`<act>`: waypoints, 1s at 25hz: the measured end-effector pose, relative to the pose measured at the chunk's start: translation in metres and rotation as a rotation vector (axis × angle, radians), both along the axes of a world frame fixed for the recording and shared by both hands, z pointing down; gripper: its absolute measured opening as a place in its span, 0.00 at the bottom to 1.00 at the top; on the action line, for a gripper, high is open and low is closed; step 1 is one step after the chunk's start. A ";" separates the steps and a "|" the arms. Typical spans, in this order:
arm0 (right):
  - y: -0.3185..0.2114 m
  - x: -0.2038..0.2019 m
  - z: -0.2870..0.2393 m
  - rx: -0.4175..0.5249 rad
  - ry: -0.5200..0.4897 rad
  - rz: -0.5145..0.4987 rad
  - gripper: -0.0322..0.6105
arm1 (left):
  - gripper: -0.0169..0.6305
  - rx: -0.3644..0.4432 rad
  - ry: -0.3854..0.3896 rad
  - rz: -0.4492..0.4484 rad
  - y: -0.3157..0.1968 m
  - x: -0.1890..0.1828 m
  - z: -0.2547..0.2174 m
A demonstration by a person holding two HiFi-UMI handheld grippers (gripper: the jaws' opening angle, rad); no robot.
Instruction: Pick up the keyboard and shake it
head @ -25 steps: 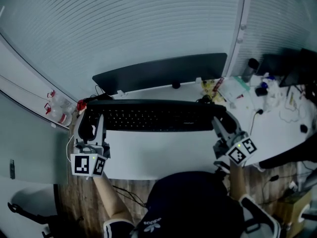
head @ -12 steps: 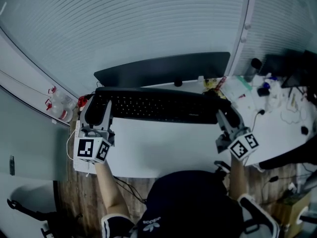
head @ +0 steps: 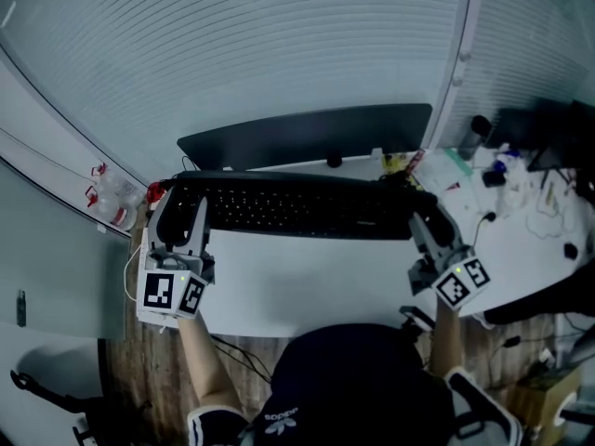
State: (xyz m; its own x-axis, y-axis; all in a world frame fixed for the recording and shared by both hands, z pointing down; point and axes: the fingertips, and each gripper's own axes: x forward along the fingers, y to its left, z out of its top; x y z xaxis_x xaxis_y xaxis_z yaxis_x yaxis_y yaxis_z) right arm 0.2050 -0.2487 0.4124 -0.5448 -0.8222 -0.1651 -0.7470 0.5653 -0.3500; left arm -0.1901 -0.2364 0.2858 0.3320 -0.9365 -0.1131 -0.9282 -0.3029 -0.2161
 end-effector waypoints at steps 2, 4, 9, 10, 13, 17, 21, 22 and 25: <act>0.004 0.004 0.001 0.000 0.002 -0.003 0.34 | 0.34 -0.003 -0.003 0.015 0.002 0.002 0.001; -0.006 0.003 0.002 0.005 -0.009 0.006 0.34 | 0.34 -0.002 -0.005 0.010 -0.010 0.000 0.005; 0.002 0.007 0.002 -0.013 -0.031 0.000 0.34 | 0.34 -0.004 0.016 -0.003 0.002 0.002 0.001; 0.001 0.009 0.004 -0.021 -0.034 0.002 0.34 | 0.34 0.000 0.015 0.000 0.001 0.003 0.000; -0.012 0.005 0.004 -0.023 -0.048 0.017 0.34 | 0.34 0.006 0.021 -0.012 -0.015 0.001 0.004; 0.002 0.010 0.001 -0.028 -0.057 0.004 0.34 | 0.34 -0.006 0.041 -0.008 0.002 0.005 0.003; 0.001 0.012 -0.007 -0.015 -0.053 0.030 0.34 | 0.34 0.001 0.035 -0.014 -0.015 0.004 0.005; 0.000 0.011 -0.011 -0.007 -0.049 0.031 0.34 | 0.34 -0.001 0.049 -0.018 -0.013 0.004 0.006; -0.002 0.014 -0.017 0.018 -0.049 0.031 0.34 | 0.34 -0.022 0.073 -0.004 -0.012 0.002 0.014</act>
